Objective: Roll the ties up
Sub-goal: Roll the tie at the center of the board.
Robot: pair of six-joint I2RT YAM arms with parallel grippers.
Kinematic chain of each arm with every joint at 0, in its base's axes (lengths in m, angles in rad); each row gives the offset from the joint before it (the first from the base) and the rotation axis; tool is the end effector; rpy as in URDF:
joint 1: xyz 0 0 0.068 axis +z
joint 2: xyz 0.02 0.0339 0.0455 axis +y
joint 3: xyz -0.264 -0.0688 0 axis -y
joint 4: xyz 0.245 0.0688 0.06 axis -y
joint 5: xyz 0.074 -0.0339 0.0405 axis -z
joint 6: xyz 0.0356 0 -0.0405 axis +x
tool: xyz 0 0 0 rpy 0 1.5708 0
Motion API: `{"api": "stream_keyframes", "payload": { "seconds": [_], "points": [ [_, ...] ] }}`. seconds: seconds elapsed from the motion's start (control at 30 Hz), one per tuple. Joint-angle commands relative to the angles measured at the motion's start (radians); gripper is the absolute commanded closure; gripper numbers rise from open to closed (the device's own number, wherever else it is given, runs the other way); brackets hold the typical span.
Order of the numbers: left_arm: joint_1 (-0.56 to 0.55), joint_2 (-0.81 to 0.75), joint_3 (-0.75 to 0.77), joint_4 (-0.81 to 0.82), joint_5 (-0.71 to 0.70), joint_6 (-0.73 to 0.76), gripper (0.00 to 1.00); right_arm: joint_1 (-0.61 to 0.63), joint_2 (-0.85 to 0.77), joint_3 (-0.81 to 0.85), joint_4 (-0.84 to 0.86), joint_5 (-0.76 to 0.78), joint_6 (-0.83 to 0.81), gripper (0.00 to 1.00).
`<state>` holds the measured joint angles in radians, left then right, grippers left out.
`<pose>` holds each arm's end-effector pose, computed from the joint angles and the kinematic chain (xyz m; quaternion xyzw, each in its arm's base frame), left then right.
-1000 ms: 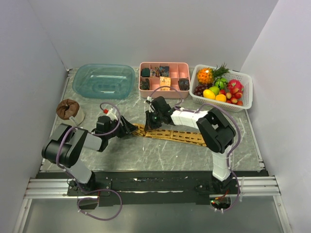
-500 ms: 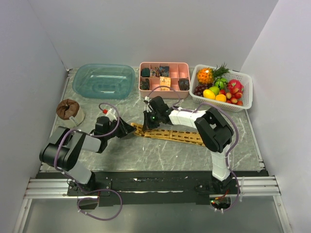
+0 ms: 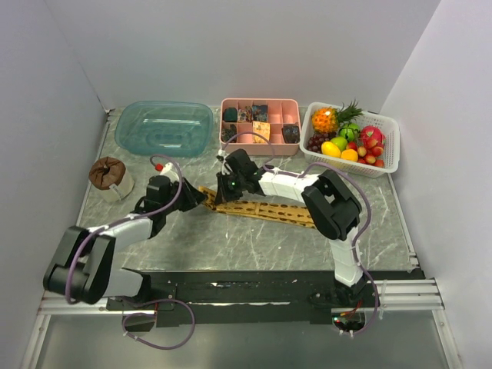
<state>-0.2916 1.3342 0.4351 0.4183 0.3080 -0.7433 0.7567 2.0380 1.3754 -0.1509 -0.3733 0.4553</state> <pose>0.2394 -0.0831 0.1658 -0.1117 0.8414 -0.3674 0.3803 0.3129 0.3133 0.1679 -0.2049 0.8924 0.3486 0.2004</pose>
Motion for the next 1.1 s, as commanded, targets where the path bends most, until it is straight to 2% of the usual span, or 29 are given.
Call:
{"api": "stream_keyframes", "payload": {
  "seconds": [0.0,0.2,0.43,0.9,1.07],
  "points": [
    [0.0,-0.084,0.109,-0.231,-0.142,0.114,0.99,0.016,0.022,0.054,-0.003,-0.019,0.006,1.0],
    [-0.001,-0.075,0.2,-0.404,-0.198,0.17,0.99,0.016,0.022,0.07,-0.004,-0.012,0.008,1.0],
    [-0.011,-0.047,0.244,-0.49,-0.234,0.211,0.99,0.016,0.028,0.068,-0.001,-0.003,0.013,1.0],
    [-0.054,-0.012,0.274,-0.51,-0.244,0.225,0.99,0.023,0.077,0.096,0.007,-0.026,0.028,1.0],
    [-0.084,-0.007,0.301,-0.562,-0.305,0.243,0.99,0.032,0.103,0.117,0.01,-0.029,0.034,1.0]
  ]
}}
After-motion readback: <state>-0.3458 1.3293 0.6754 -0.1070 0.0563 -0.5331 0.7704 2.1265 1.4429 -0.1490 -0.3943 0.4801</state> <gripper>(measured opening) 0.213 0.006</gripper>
